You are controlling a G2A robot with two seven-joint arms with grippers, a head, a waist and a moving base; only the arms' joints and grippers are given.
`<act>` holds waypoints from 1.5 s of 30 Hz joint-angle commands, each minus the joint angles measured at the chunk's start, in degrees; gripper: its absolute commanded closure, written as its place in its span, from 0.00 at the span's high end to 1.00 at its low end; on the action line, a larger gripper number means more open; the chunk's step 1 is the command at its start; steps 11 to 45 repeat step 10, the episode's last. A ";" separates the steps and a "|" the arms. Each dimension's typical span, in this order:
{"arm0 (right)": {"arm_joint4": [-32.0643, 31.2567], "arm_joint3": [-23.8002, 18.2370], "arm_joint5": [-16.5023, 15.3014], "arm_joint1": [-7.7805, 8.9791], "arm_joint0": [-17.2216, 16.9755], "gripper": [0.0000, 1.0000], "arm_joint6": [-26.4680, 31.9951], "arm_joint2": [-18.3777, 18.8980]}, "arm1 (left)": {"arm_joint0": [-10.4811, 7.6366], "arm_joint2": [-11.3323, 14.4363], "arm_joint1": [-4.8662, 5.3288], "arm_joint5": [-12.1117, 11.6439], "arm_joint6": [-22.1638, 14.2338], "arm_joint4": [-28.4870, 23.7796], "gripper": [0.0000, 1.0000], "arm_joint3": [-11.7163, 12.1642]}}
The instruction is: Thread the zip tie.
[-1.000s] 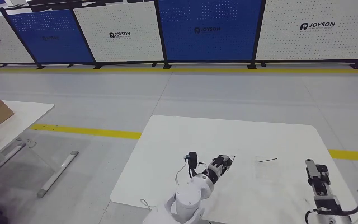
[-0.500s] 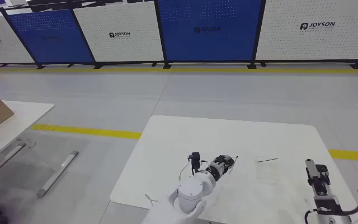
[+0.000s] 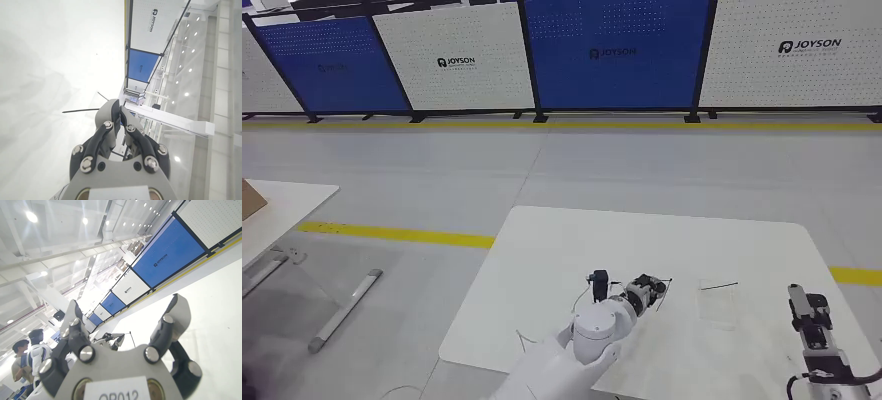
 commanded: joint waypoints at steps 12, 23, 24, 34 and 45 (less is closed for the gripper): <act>0.00 0.00 0.00 0.00 0.00 1.00 0.00 0.00 | 3.74 -2.68 1.60 0.00 -0.10 2.01 0.00 -6.01; 0.00 0.00 0.00 0.00 0.00 1.00 0.00 0.00 | 3.74 -2.68 1.60 0.00 -0.10 2.01 0.00 -6.01; 0.00 0.00 0.00 0.00 0.00 1.00 0.00 0.00 | 3.74 -2.68 1.60 0.00 -0.10 2.01 0.00 -6.01; 0.00 0.00 0.00 0.00 0.00 1.00 0.00 0.00 | 3.74 -2.68 1.60 0.00 -0.10 2.01 0.00 -6.01; 0.00 0.00 0.00 0.00 0.00 1.00 0.00 0.00 | 3.74 -2.68 1.60 0.00 -0.10 2.01 0.00 -6.01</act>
